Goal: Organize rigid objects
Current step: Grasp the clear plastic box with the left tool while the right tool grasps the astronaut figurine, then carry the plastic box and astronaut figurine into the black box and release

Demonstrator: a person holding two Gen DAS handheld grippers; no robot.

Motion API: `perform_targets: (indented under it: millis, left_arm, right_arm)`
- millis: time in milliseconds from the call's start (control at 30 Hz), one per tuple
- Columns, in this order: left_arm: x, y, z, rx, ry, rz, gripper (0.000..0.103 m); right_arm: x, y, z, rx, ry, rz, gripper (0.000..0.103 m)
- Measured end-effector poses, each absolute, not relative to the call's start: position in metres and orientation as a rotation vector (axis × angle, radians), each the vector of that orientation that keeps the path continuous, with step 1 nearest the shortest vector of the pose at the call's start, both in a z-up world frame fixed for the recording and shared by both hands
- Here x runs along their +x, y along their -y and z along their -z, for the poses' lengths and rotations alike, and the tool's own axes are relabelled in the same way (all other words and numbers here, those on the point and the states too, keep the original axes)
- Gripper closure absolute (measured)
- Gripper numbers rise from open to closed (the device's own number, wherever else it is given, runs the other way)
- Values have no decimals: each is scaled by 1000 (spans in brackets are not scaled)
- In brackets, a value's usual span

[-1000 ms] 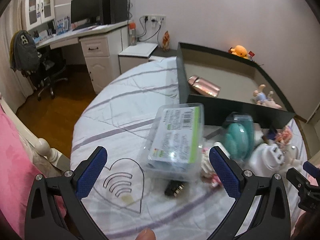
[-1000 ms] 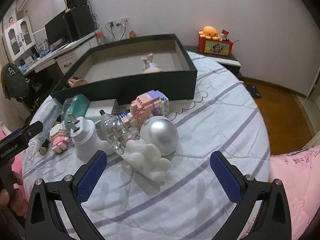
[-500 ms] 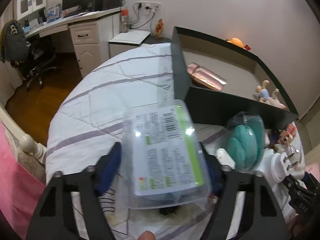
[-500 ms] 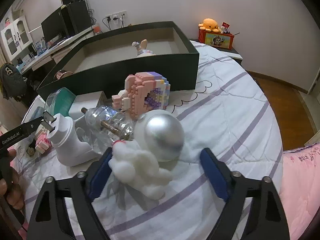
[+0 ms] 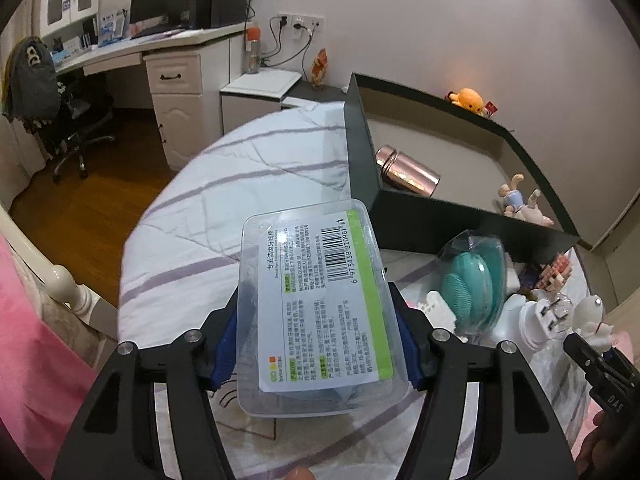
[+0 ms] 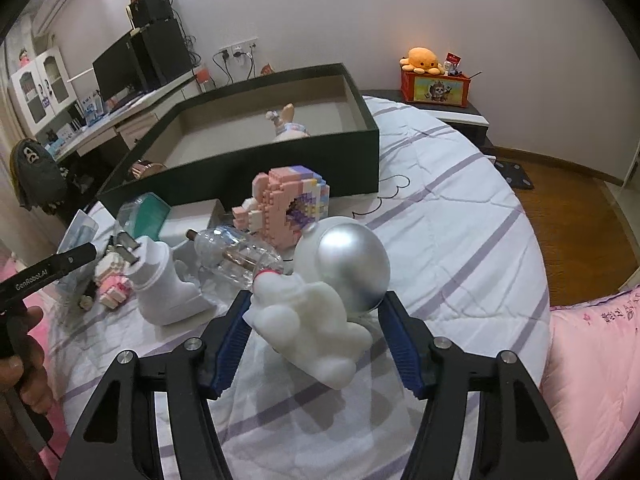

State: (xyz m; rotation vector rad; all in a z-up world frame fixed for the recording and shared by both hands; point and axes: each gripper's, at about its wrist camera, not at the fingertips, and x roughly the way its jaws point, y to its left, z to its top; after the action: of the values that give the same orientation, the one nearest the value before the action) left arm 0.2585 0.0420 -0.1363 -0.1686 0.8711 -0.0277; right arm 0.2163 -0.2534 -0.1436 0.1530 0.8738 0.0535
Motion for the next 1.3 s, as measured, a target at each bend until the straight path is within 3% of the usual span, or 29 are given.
perform_targets:
  millis: [367, 833, 1300]
  left_arm:
    - [245, -35, 89, -127, -800, 35, 38]
    - [293, 9, 20, -55, -655, 100, 38]
    - [405, 40, 43, -47, -717, 131, 38]
  right_arm:
    - [213, 242, 99, 137, -786, -123, 38]
    - [287, 231, 37, 84, -667, -211, 38]
    - [406, 228, 57, 69, -770, -248, 38]
